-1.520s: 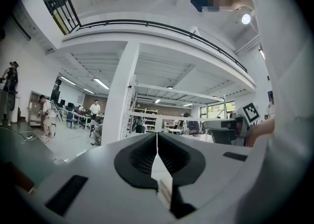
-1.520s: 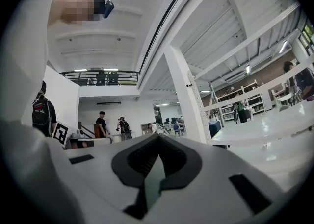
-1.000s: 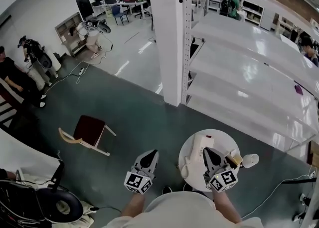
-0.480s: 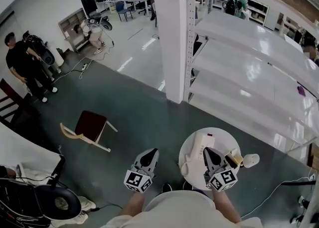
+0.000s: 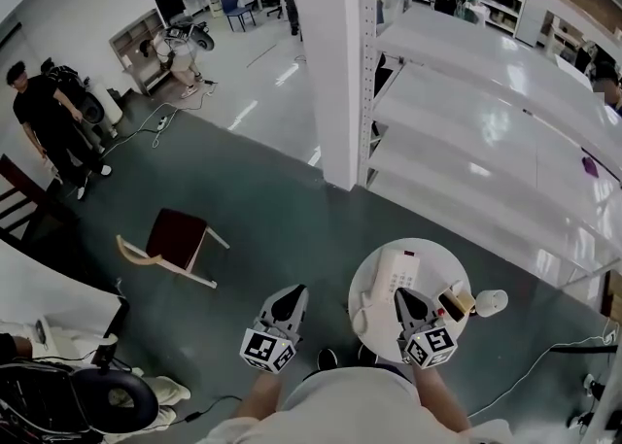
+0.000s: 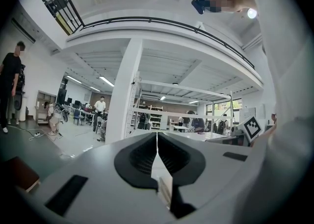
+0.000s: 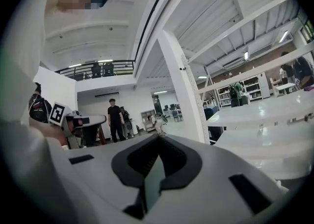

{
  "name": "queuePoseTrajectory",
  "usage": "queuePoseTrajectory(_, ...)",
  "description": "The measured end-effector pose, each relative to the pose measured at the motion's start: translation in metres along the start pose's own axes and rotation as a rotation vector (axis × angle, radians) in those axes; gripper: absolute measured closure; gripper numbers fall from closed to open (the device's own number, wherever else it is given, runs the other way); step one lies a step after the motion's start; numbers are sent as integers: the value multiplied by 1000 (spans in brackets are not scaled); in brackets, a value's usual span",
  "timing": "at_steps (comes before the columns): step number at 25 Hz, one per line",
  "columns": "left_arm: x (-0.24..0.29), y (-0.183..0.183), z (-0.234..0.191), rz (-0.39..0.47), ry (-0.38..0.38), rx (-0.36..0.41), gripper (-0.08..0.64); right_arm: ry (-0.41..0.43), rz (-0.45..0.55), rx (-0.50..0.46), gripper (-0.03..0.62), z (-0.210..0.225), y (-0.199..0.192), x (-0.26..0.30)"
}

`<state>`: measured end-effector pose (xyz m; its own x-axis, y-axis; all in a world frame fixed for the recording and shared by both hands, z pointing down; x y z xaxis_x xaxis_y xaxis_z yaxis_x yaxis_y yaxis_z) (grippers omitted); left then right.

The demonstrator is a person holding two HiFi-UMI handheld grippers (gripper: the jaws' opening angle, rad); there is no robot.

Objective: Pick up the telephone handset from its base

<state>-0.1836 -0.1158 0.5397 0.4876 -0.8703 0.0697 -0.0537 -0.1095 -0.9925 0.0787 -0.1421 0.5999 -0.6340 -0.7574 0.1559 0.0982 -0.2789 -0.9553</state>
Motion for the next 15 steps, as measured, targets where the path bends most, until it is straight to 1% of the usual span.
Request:
queuePoseTrajectory(8, 0, 2, -2, -3, 19, 0, 538, -28, -133, 20, 581, 20, -54, 10)
queuePoseTrajectory(15, -6, -1, -9, -10, 53, -5, 538, -55, -214, 28, 580, 32, -85, 21)
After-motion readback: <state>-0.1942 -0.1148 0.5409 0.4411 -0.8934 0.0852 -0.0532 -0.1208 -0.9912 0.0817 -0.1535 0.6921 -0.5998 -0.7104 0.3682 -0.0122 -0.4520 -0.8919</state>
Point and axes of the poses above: the fingertips, and each gripper's own axes: x forward along the fingers, z to its right, y out of its top, the point moved 4 cm from there along -x, backward along the fingers, and after that the axes turned 2 degrees about -z, right-handed, at the moved point
